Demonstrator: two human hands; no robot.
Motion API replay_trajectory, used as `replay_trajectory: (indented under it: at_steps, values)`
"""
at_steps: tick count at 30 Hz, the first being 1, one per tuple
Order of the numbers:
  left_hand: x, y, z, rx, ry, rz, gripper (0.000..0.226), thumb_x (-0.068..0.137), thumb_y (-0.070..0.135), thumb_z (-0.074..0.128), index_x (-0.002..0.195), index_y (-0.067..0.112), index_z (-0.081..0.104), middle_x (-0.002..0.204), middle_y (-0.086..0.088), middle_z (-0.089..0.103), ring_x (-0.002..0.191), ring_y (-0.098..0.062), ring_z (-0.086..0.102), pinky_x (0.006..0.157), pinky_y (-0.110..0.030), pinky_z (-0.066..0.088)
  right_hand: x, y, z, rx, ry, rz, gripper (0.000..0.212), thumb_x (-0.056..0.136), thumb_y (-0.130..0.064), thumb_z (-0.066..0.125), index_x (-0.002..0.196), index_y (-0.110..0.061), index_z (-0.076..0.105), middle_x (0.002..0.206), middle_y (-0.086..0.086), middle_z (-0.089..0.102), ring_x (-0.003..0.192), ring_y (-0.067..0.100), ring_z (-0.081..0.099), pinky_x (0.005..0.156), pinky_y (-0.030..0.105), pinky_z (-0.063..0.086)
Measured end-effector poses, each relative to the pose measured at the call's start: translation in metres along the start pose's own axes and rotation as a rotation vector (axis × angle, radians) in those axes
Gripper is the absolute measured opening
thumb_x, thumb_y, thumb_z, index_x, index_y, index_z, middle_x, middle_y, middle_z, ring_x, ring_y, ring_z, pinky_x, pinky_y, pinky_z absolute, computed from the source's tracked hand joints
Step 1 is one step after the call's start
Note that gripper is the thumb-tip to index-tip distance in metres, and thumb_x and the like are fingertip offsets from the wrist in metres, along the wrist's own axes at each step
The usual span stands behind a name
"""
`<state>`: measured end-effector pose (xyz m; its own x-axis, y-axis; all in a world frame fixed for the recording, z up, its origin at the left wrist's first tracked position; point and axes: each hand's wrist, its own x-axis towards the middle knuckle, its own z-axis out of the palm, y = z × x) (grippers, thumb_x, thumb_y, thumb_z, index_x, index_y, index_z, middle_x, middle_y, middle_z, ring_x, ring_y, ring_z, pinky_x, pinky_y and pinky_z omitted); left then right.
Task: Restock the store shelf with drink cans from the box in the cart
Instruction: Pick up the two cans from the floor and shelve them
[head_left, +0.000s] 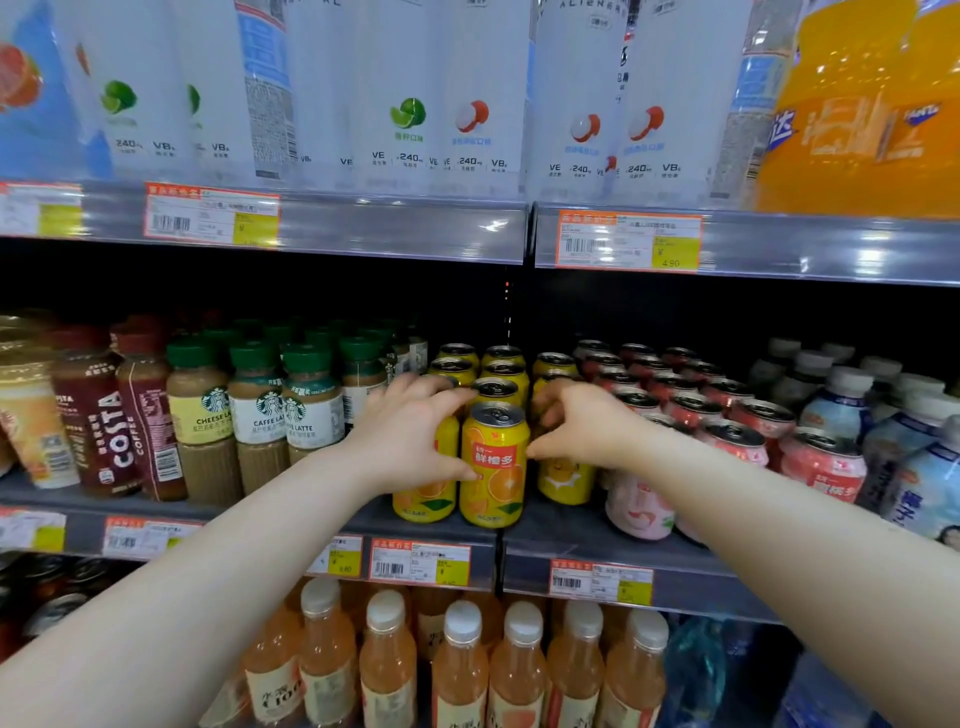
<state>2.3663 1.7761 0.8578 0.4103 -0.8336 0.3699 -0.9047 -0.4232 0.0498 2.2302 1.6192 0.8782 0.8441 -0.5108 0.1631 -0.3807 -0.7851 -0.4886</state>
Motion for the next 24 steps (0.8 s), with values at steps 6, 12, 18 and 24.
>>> replay_trajectory:
  at_steps: [6, 12, 18, 24]
  values:
    - [0.01, 0.016, 0.003, -0.025, -0.036, 0.059, 0.083, 0.071, 0.065, 0.062, 0.143, 0.043, 0.027, 0.154, 0.006, 0.028, 0.141, -0.025, 0.019, 0.112, -0.048, 0.013, 0.008, 0.012, -0.031, -0.325, 0.159, -0.111, 0.048, 0.075, -0.039, 0.071, 0.119, -0.024, 0.057, 0.112, 0.003, 0.056, 0.107, 0.023, 0.055, 0.086, 0.032, 0.048]
    - [0.015, 0.017, 0.006, -0.029, -0.041, 0.08, 0.066, 0.081, 0.054, 0.059, 0.14, 0.044, 0.033, 0.15, 0.011, 0.033, 0.138, -0.021, 0.028, 0.11, -0.046, 0.018, 0.016, 0.03, -0.028, -0.515, -0.052, 0.047, 0.081, 0.068, -0.06, 0.069, 0.138, -0.029, 0.04, 0.145, 0.009, 0.039, 0.132, 0.028, 0.037, 0.104, 0.041, 0.04]
    - [0.013, 0.017, 0.008, -0.023, -0.022, 0.091, 0.064, 0.083, 0.052, 0.059, 0.14, 0.043, 0.033, 0.15, 0.01, 0.035, 0.137, -0.021, 0.03, 0.109, -0.045, 0.021, 0.016, 0.027, -0.022, -0.495, 0.0, 0.034, 0.077, 0.07, -0.057, 0.069, 0.134, -0.026, 0.039, 0.132, 0.006, 0.054, 0.118, 0.028, 0.051, 0.09, 0.035, 0.044]
    - [0.013, 0.017, 0.008, -0.014, -0.01, 0.091, 0.063, 0.083, 0.053, 0.057, 0.141, 0.043, 0.033, 0.15, 0.01, 0.035, 0.137, -0.021, 0.029, 0.109, -0.045, 0.021, 0.007, 0.022, -0.026, -0.373, -0.054, -0.035, 0.088, 0.066, -0.05, 0.076, 0.14, -0.027, 0.034, 0.138, 0.002, 0.049, 0.12, 0.022, 0.051, 0.089, 0.03, 0.047]
